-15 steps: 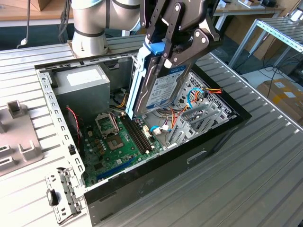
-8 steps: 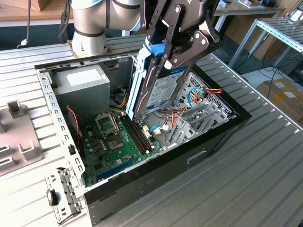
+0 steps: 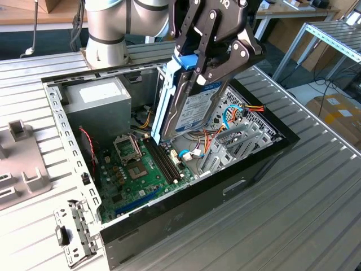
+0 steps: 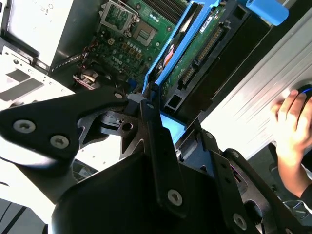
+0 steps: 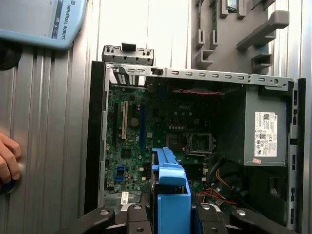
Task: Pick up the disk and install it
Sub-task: 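Pick up the disk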
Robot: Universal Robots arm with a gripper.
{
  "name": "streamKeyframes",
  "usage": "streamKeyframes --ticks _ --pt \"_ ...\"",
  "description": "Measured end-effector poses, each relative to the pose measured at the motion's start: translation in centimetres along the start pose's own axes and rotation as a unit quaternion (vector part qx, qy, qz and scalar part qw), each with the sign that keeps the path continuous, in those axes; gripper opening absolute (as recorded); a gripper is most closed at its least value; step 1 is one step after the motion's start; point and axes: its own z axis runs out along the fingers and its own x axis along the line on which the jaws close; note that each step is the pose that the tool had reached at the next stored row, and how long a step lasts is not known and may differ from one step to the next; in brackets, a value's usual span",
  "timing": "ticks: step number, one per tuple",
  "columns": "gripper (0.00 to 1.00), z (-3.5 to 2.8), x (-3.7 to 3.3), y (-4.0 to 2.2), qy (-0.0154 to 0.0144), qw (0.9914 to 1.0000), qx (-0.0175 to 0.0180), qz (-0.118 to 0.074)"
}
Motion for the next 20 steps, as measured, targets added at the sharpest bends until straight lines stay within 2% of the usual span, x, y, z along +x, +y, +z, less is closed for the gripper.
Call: streamKeyframes --ticks 7,20 --pt "0.37 0.30 0.12 -0.50 -0.0001 1.00000 0.0000 0.000" --pt "0.37 0.62 0.21 -1.02 0.0000 1.00000 0.0000 0.000"
